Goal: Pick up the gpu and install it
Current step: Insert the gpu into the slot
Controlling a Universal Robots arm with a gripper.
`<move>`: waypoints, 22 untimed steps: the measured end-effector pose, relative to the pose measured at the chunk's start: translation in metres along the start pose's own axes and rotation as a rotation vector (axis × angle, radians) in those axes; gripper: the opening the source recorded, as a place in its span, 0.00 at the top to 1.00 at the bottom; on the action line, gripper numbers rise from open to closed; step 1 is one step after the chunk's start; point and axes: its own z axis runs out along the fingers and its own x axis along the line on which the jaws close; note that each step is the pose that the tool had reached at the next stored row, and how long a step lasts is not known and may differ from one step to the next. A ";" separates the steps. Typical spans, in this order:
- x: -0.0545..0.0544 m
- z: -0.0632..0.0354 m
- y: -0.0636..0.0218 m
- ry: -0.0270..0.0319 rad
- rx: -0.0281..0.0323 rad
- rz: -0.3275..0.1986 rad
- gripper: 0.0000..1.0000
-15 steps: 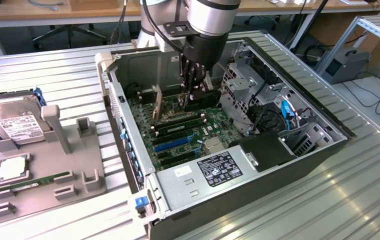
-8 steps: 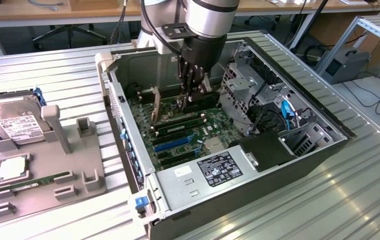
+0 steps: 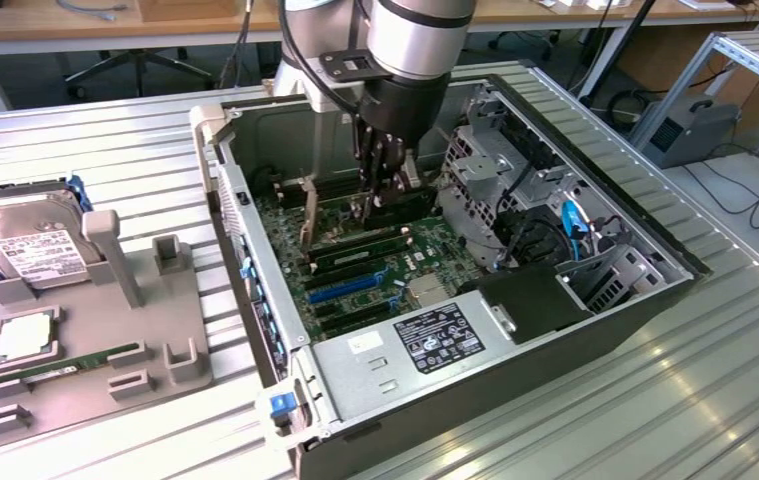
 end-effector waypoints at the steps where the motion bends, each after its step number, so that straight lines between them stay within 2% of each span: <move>1: 0.001 0.0001 0.0002 0.0000 0.0000 0.000 0.73; 9: 0.008 0.0008 0.0020 0.0001 0.0000 0.000 0.73; 22: 0.009 0.0029 0.0034 -0.0009 0.0007 0.030 0.73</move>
